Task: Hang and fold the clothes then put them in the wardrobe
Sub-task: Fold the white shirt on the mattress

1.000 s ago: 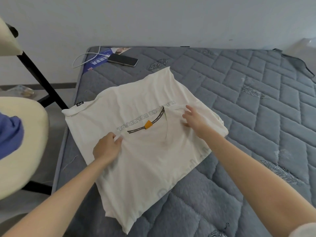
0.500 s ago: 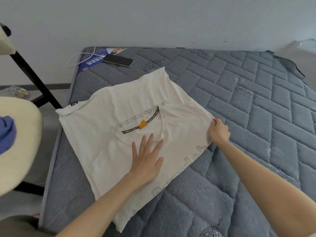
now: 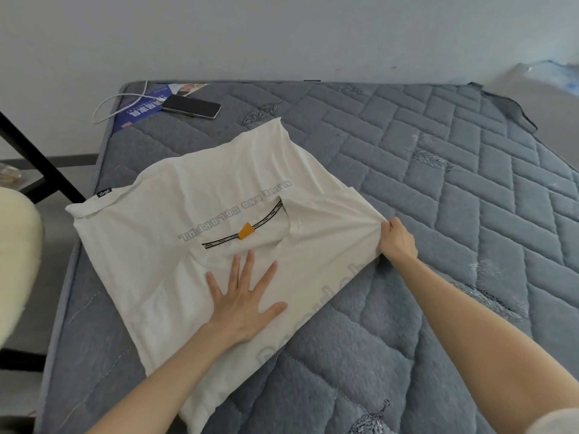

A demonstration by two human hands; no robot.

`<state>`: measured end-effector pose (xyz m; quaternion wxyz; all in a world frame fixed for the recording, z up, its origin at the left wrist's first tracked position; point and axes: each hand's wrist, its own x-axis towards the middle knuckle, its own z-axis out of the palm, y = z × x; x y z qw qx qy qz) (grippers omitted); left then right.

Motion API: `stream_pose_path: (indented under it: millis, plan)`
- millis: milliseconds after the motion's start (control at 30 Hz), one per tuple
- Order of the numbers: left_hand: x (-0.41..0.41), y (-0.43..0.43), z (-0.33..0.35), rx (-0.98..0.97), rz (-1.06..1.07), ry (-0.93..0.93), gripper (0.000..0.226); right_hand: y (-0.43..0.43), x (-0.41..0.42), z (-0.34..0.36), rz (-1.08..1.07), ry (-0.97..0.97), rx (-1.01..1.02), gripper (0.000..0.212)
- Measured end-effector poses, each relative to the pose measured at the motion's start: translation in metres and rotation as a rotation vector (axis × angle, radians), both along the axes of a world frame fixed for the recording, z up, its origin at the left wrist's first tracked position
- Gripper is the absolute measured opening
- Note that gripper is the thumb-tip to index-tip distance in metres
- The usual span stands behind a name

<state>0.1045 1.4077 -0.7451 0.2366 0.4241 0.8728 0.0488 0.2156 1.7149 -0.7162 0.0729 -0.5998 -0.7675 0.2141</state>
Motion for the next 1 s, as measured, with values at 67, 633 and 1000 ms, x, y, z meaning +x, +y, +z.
stream_pose_path:
  millis: [67,633,1000]
  plan:
    - [0.003,0.000,0.005,-0.008,-0.005,-0.011,0.079,-0.004,-0.002,0.001,-0.060,0.101,-0.041,0.028]
    - [0.055,-0.044,0.016,-0.197,-0.122,0.048,0.101,-0.053,0.006,0.003,-0.360,0.623,-0.489,0.054]
    - [0.061,-0.061,0.042,-0.167,-0.108,-0.014,0.083,-0.065,0.012,0.010,-0.296,0.652,-0.275,0.034]
